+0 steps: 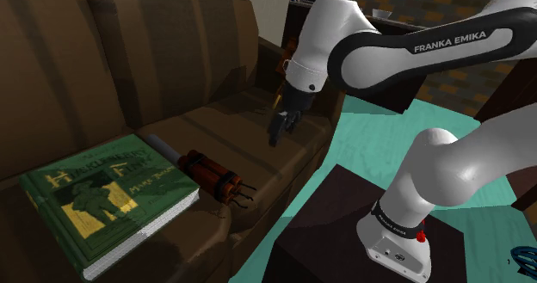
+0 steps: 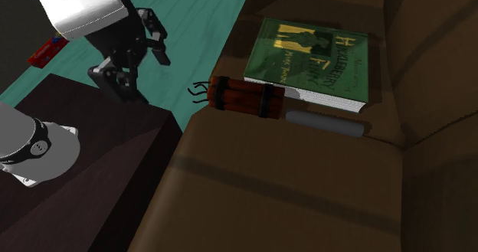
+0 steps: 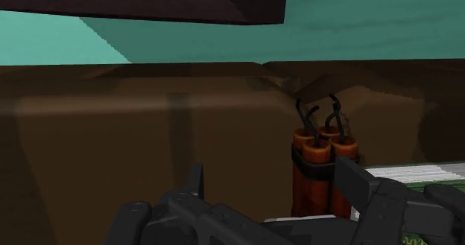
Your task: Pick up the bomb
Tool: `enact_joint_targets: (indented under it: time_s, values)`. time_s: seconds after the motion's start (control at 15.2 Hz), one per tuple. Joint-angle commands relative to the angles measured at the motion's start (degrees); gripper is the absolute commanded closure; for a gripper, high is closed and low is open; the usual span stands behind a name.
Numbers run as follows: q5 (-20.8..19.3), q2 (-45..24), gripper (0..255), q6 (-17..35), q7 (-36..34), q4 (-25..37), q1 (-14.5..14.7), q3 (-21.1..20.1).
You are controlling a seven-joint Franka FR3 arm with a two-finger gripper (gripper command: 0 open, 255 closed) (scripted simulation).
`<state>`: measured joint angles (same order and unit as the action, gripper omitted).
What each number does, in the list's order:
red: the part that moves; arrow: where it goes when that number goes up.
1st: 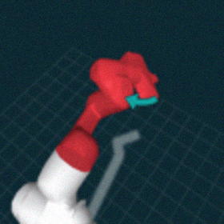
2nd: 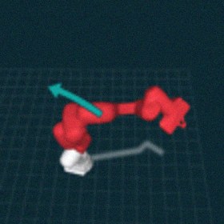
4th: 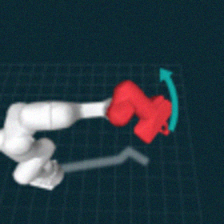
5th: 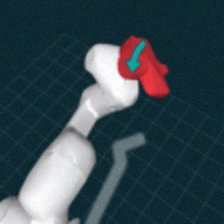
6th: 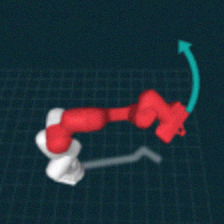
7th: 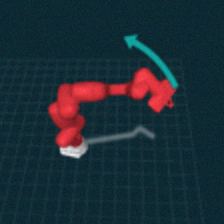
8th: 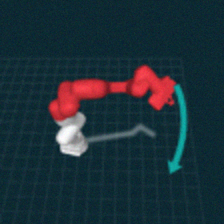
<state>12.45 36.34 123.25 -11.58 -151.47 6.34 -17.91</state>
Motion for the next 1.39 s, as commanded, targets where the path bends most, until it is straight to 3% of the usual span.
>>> enact_joint_targets:
  time_s: [0.0,0.4,0.66,1.32]
  values:
    - [1.1,-3.7,0,4.5,-2.2,-0.1,0.3,-2.2]
    - [1.9,-15.6,0,16.5,-9.8,1.5,0.1,-9.3]
    - [-1.6,-25.0,0,24.1,-16.9,4.3,-1.5,-14.3]
    - [-6.4,-31.3,0,31.5,-20.6,2.7,-3.0,-15.8]
